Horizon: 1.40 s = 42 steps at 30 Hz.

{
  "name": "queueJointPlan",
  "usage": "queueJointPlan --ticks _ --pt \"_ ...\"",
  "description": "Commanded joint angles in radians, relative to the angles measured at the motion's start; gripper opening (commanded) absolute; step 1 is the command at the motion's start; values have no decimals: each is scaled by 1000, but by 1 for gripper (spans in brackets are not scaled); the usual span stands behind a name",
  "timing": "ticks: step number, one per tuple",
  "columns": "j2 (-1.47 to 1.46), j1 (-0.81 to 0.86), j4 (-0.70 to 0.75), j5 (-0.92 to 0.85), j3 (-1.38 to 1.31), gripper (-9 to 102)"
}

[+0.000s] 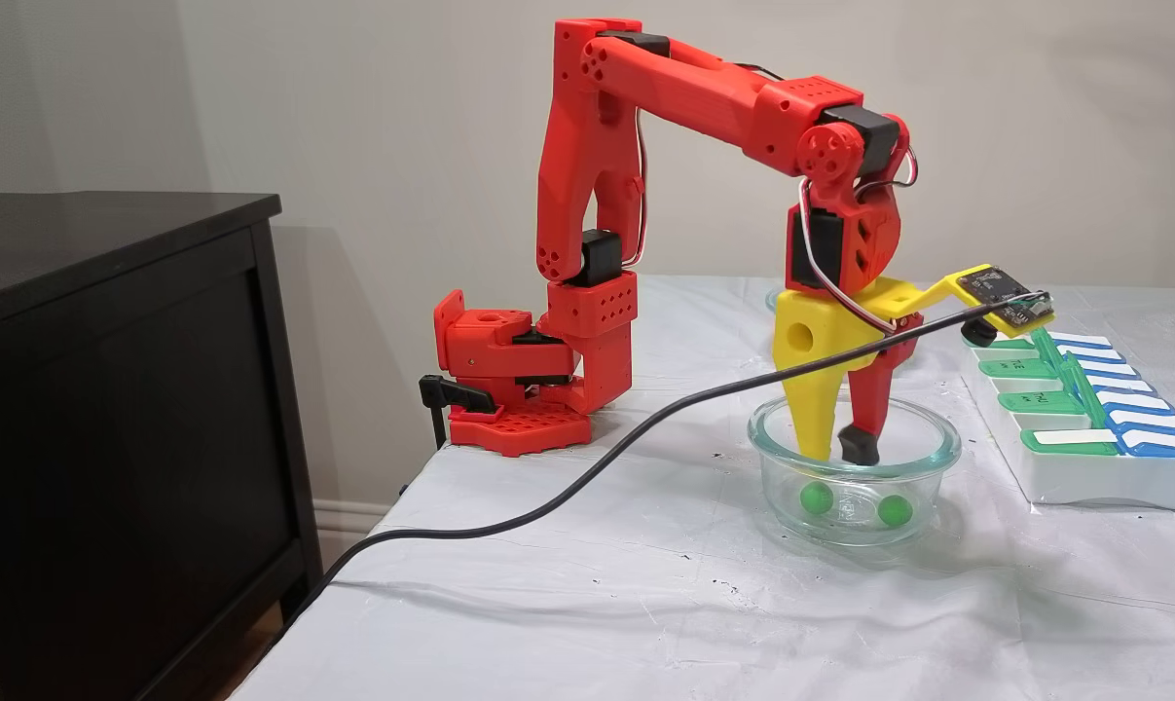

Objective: Sort medicines into box.

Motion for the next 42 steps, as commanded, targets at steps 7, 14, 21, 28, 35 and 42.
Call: queueJointPlan --ticks 7,14,21,28,35,42 --pt "25 -14 15 8 -57 26" --pt "-17 -28 15 21 -69 26" --pt "-57 -25 11 21 -98 27" --pt "-25 -11 -48 8 -75 27" --pt "60 -3 -135 -12 -2 25" --pt "150 2 -242 -23 112 24"
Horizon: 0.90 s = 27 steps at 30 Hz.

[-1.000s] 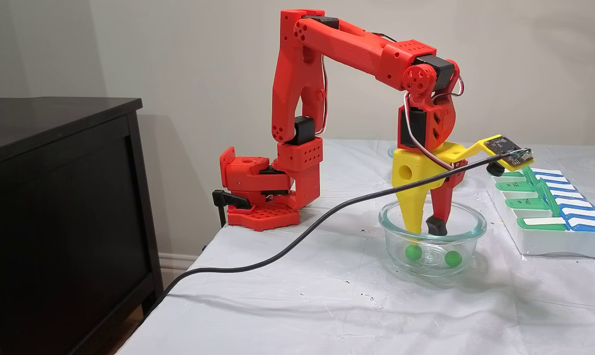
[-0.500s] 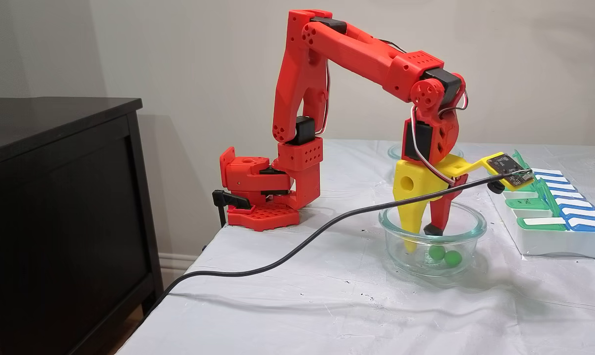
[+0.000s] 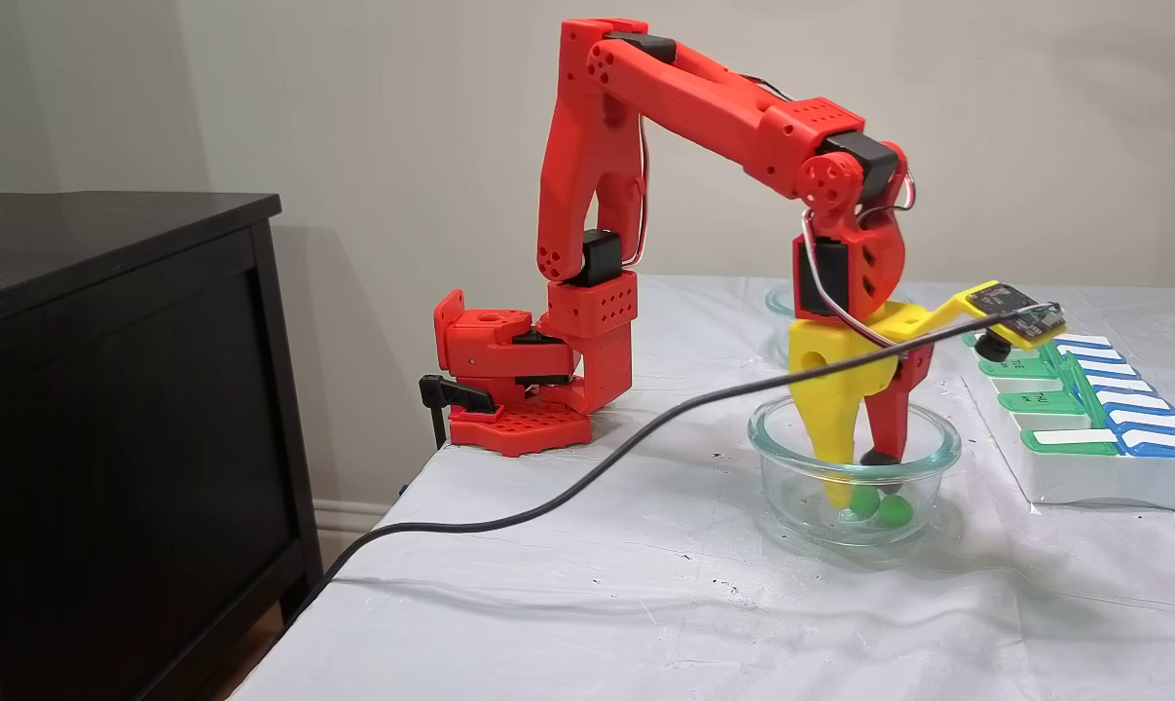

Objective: Sort medicines into box.

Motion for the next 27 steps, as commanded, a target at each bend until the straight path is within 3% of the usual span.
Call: queueJointPlan --ticks 1,27 --pt "146 9 -58 -8 18 24" --pt "80 12 -117 -21 72 26"
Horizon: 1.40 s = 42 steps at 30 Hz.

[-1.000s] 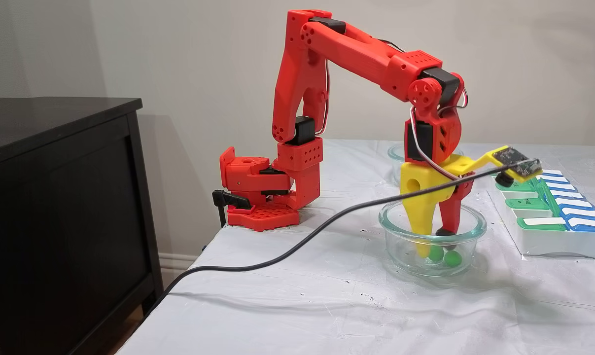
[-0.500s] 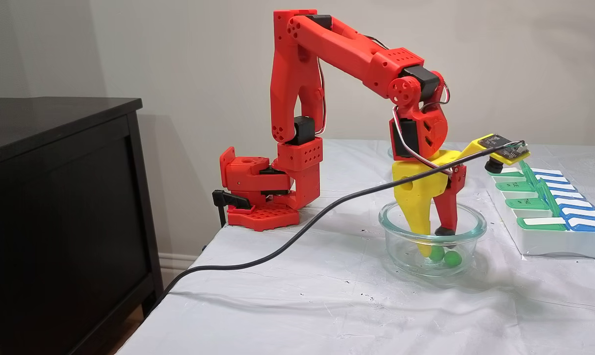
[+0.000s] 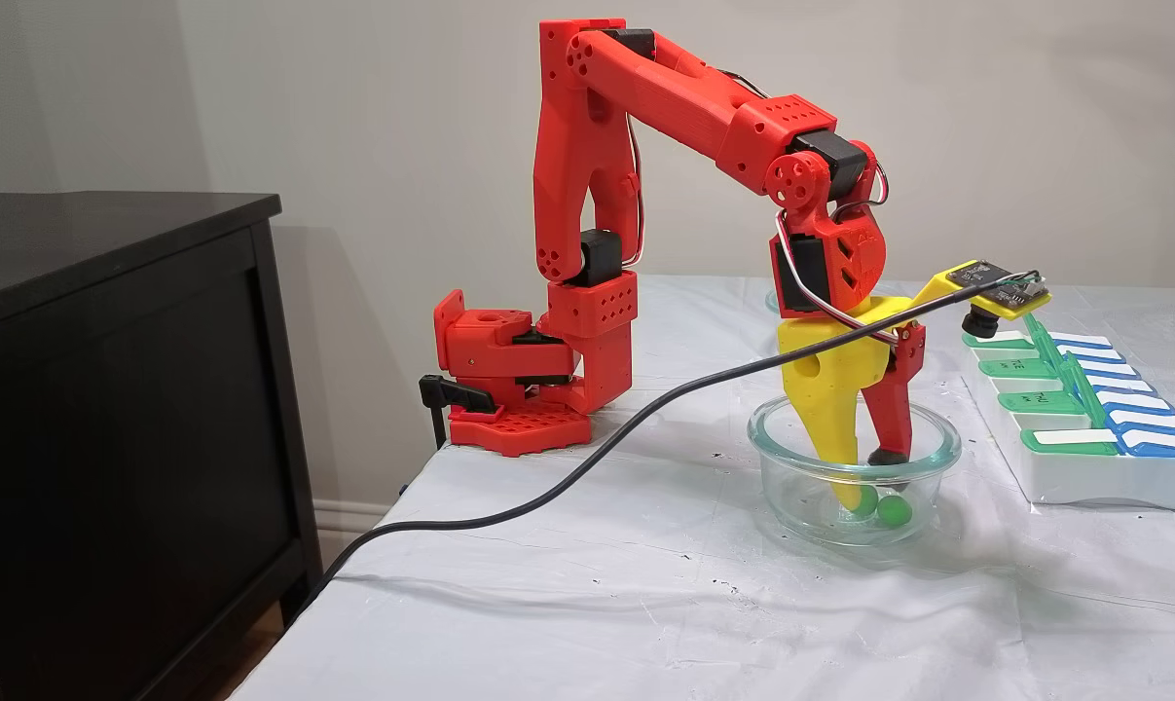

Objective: Sort medicines into box.

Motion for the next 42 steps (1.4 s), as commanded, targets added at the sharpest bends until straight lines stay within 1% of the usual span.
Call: queueJointPlan --ticks 1,9,26,42 --pt "5 12 -5 -6 -25 26" --pt "-84 2 61 23 -110 25" --pt "-83 2 3 32 -91 25" --pt "-89 -6 25 26 -72 21"
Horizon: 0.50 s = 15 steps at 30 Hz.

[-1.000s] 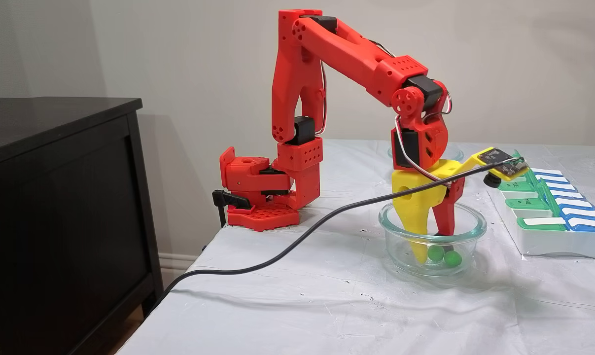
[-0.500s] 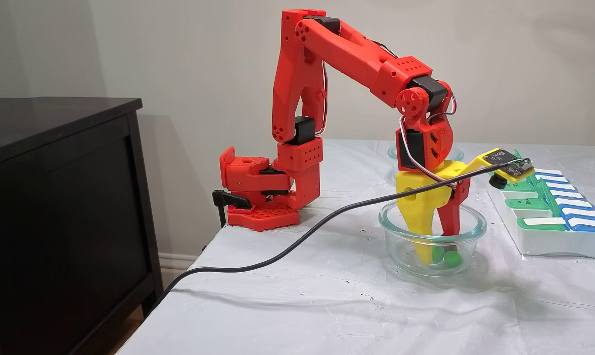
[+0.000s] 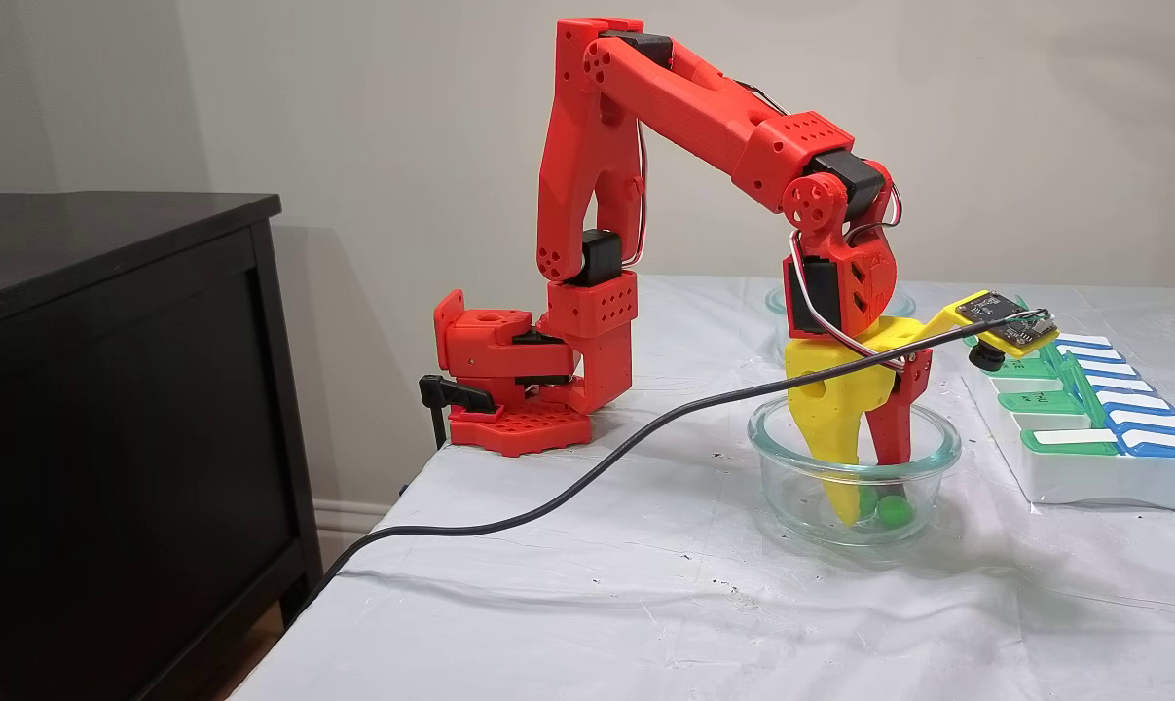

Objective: Sort medicines into box.

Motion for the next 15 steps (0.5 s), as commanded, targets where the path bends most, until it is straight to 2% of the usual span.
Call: queueJointPlan --ticks 1,15 --pt "17 -6 8 2 -18 20" --pt "15 -15 -2 8 -5 18"
